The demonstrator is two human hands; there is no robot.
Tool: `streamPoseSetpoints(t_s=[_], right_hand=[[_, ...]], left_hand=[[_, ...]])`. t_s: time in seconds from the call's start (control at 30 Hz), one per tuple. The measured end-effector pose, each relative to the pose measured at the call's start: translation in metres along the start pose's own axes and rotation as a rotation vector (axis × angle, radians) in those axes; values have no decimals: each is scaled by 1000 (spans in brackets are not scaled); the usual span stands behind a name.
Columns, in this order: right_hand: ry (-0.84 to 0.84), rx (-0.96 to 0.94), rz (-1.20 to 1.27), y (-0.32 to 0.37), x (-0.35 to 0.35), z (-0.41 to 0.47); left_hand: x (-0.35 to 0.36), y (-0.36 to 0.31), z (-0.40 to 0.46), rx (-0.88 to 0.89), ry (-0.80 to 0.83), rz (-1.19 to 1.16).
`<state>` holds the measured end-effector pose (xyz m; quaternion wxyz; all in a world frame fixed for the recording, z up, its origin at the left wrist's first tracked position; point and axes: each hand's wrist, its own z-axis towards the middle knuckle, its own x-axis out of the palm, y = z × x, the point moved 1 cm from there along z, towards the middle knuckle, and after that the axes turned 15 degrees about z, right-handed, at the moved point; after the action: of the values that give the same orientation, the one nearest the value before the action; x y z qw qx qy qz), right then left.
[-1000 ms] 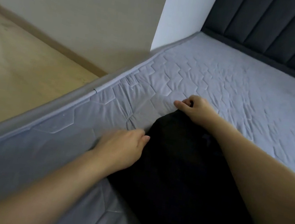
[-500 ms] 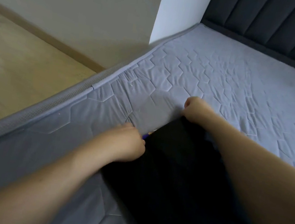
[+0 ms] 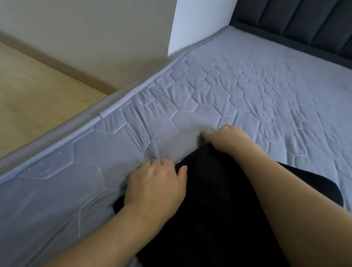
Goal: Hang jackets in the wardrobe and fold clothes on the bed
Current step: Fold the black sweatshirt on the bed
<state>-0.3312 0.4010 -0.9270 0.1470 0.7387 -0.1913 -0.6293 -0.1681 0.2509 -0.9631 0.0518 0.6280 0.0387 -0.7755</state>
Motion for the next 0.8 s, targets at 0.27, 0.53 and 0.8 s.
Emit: streamPoseSetpoints(t_s=[0.27,0.53,0.8], right_hand=[[20,80,455,-35,-9,-5],[-39,18,437,-30,-4,-8],[-157,-137,429,-33,-3,-17]], left_hand=[[11,-8,24,43,103,-37],[15,-7,20,-4,7,-86],[19,-4,20,-32,-32,-155]])
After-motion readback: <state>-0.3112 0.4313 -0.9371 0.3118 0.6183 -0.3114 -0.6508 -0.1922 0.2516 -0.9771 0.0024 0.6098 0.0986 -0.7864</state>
